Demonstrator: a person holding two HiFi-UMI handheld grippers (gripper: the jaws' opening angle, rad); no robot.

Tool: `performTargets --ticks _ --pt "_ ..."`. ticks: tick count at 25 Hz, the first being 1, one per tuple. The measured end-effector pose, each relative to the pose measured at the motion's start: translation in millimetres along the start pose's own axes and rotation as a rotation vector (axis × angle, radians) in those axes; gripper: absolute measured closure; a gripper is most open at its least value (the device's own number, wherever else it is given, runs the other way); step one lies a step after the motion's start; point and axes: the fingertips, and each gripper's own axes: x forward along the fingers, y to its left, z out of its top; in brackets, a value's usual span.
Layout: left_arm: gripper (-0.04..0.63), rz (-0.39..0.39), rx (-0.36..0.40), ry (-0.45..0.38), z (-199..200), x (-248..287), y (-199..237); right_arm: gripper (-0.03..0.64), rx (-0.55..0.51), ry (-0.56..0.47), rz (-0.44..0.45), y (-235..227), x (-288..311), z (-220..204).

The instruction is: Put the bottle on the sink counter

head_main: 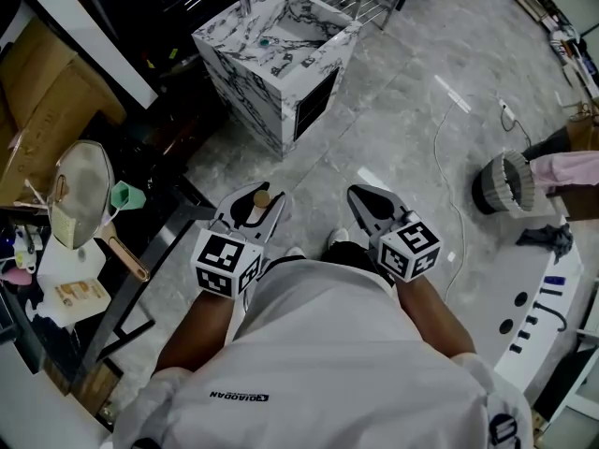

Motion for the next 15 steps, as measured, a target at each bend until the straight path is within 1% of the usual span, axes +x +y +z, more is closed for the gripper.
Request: performTargets --ticks 9,15 --pt "0.462 0.028 -0.009 0.008 -2 6 8 0.575 0.000 -0.005 0.017 -10 10 5" --pt "0.462 0.044 -0.014 0.026 2 24 12 0.575 0.024 -0.006 0.033 -29 20 5"
